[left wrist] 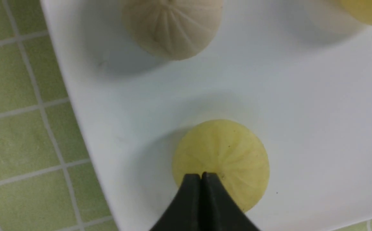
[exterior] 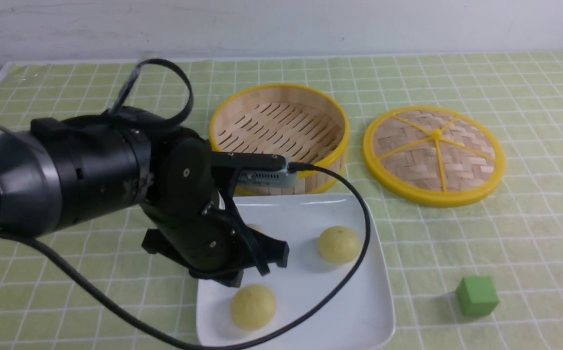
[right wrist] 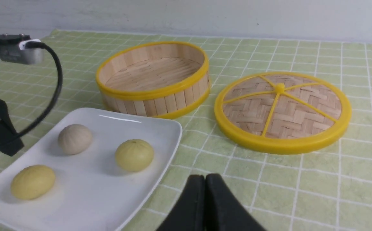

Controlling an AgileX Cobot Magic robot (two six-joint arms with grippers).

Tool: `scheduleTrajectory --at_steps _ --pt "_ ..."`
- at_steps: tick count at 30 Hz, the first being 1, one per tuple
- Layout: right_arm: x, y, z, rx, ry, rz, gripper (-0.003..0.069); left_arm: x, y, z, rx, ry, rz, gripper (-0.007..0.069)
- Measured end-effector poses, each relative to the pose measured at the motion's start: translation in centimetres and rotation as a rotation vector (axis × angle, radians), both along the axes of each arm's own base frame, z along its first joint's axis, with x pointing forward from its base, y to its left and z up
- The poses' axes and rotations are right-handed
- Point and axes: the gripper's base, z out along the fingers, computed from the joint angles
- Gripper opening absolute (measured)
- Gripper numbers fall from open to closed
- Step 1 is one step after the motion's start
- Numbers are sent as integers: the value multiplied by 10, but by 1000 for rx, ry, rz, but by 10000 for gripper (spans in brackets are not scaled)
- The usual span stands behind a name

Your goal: Put the steamed buns into the plate on the green tablecloth.

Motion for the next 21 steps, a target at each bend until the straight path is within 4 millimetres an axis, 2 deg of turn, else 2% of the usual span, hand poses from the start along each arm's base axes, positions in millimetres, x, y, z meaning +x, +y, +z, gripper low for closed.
scheduleTrajectory --at_steps 3,4,7,9,10,11,14,15,17,19,21 --pt "0 -6 -30 -15 38 -112 14 0 2 3 19 -23 -13 2" --pt "0 -7 -32 -16 40 -120 14 0 3 3 19 -26 -14 2" --pt "1 -13 -65 -34 82 -247 18 -3 9 19 28 -80 -17 2" --pt "1 -17 -83 -66 126 -302 20 -8 16 36 33 -124 -22 2" --pt "2 -17 -84 -71 130 -307 20 -9 16 38 30 -129 -22 2" --pt "2 -19 -85 -78 119 -336 23 -16 25 54 37 -175 -26 2" --pt "3 -20 -84 -82 108 -352 26 -34 42 85 20 -263 -23 2" --pt "3 -20 -85 -82 109 -352 26 -34 43 84 24 -261 -23 2" --pt "3 -20 -85 -84 107 -354 28 -58 61 96 -12 -318 -18 2" --pt "3 -20 -85 -84 107 -355 30 -81 77 90 -37 -342 -18 2" --pt "3 -20 -85 -83 107 -357 34 -104 92 72 -82 -377 -21 2"
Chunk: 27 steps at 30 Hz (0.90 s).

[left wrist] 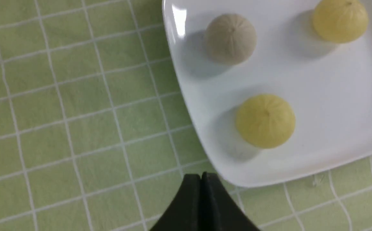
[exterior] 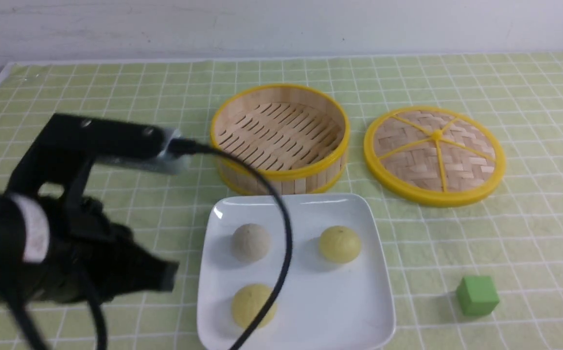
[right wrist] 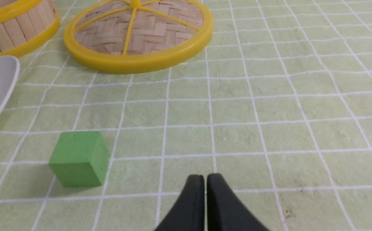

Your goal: Put the steamed buns into the plate on the green tablecloth.

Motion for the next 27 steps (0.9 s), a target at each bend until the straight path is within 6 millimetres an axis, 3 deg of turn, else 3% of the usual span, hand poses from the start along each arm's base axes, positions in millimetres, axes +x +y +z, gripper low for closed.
scheduleTrajectory --at_steps 3,6,12,19,27 --pt "0 0 0 0 0 0 36 -20 12 -18 -93 -76 -6 2" --pt "0 0 0 0 0 0 41 -43 26 -37 -299 -243 1 2" --pt "0 0 0 -2 0 0 47 -61 35 -46 -511 -461 -38 5" --pt "0 0 0 -1 0 0 57 -66 38 -69 -486 -427 -35 17" --pt "0 0 0 -1 0 0 69 -64 46 -73 -345 -491 -36 19"
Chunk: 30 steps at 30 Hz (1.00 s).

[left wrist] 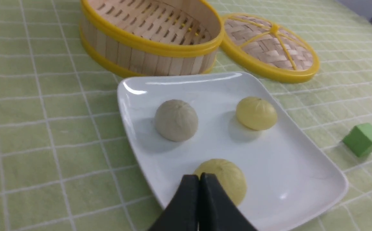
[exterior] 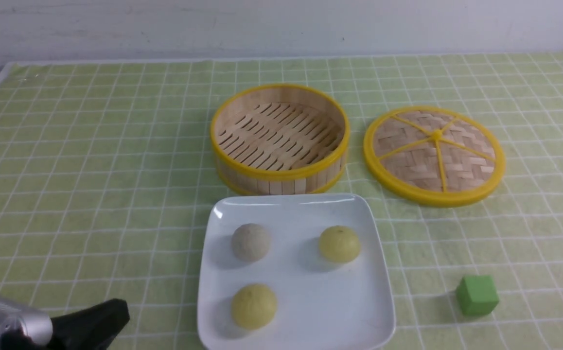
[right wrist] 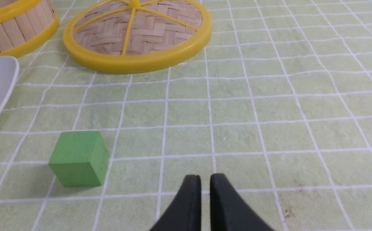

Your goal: Put the steamed buns into the plate on the green tablecloth.

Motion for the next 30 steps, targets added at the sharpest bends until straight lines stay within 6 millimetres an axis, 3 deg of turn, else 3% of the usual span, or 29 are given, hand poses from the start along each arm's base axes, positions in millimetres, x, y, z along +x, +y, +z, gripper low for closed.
scheduleTrajectory --at_steps 6,11,15,30 --pt "0 0 0 0 0 0 78 1 25 -17 127 -64 222 22" --pt "0 0 0 0 0 0 85 -15 46 -46 196 -81 448 31" --pt "0 0 0 0 0 0 90 -24 53 -52 203 -69 536 34" --pt "0 0 0 0 0 0 108 -26 50 -55 214 -49 478 52"
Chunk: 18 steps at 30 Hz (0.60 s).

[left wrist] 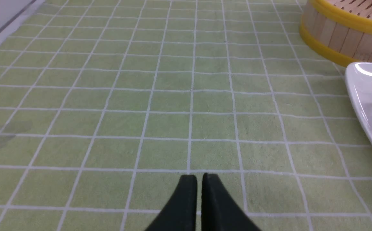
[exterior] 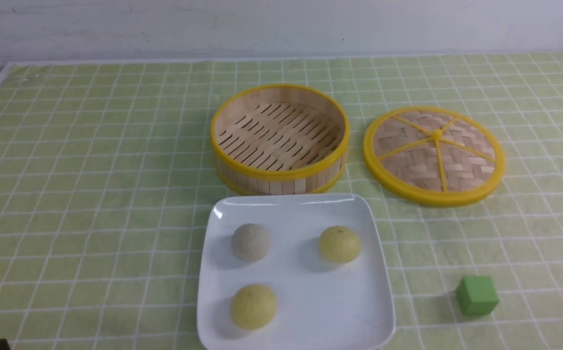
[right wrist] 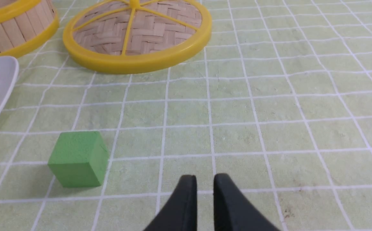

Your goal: Put the steamed buns into the plate on the green tablecloth.

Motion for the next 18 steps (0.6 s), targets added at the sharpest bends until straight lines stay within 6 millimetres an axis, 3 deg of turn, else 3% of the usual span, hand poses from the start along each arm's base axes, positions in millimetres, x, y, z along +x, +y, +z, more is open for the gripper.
scheduleTrajectory --at_steps 18 --pt "0 0 0 0 0 0 136 0 0 0 0 5 1 67"
